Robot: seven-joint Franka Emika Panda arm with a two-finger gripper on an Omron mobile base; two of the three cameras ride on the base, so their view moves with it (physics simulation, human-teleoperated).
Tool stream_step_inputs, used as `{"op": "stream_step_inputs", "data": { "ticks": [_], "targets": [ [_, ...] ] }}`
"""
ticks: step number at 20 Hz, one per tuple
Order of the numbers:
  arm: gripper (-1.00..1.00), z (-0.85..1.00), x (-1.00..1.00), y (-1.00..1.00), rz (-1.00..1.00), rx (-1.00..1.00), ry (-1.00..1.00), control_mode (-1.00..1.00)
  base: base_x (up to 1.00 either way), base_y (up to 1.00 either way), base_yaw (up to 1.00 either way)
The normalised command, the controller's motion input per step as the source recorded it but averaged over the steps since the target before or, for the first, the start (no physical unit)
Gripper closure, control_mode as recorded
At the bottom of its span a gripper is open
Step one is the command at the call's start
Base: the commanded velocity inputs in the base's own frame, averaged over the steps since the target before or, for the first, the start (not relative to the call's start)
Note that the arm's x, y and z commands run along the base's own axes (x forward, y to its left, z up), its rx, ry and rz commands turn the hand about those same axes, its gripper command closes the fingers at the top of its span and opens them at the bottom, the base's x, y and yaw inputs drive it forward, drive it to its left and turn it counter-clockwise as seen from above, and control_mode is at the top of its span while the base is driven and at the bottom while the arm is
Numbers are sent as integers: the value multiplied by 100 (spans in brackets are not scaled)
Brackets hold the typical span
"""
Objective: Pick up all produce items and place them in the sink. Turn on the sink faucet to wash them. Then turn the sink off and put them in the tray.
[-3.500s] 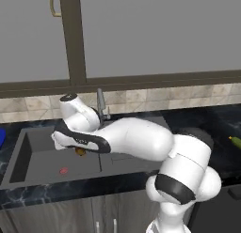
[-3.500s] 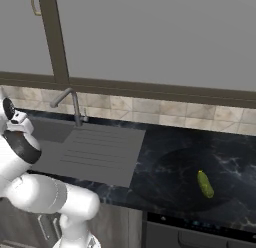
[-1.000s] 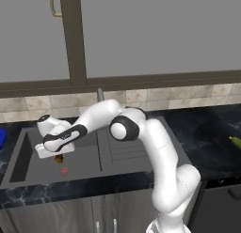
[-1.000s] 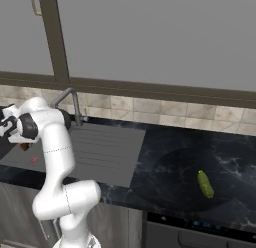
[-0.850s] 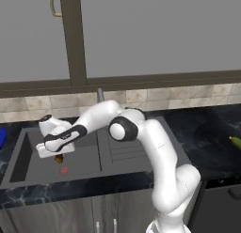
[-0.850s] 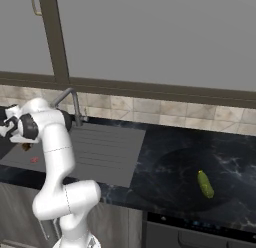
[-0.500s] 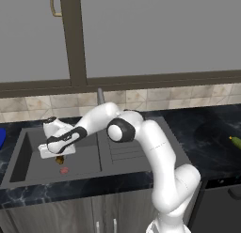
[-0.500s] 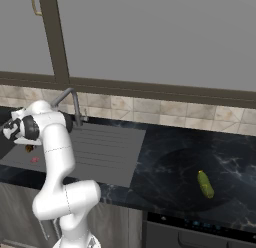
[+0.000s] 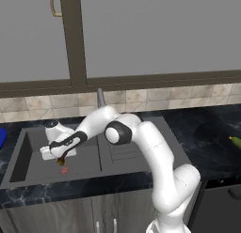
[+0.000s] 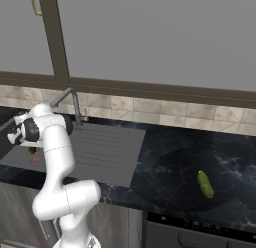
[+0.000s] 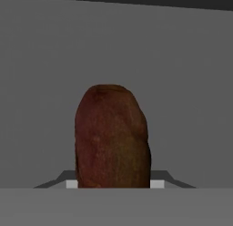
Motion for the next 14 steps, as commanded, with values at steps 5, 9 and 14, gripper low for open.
{"op": "stream_step_inputs", "data": {
  "ticks": [5,9,14],
  "targets": [
    [100,-29,19,0,0,0,-6,-100,0,0,0],
    [-100,-27,17,1,0,0,-5,-100,0,0,0],
    [-100,-8,15,0,0,0,-3,-100,0,0,0]
  ]
}}
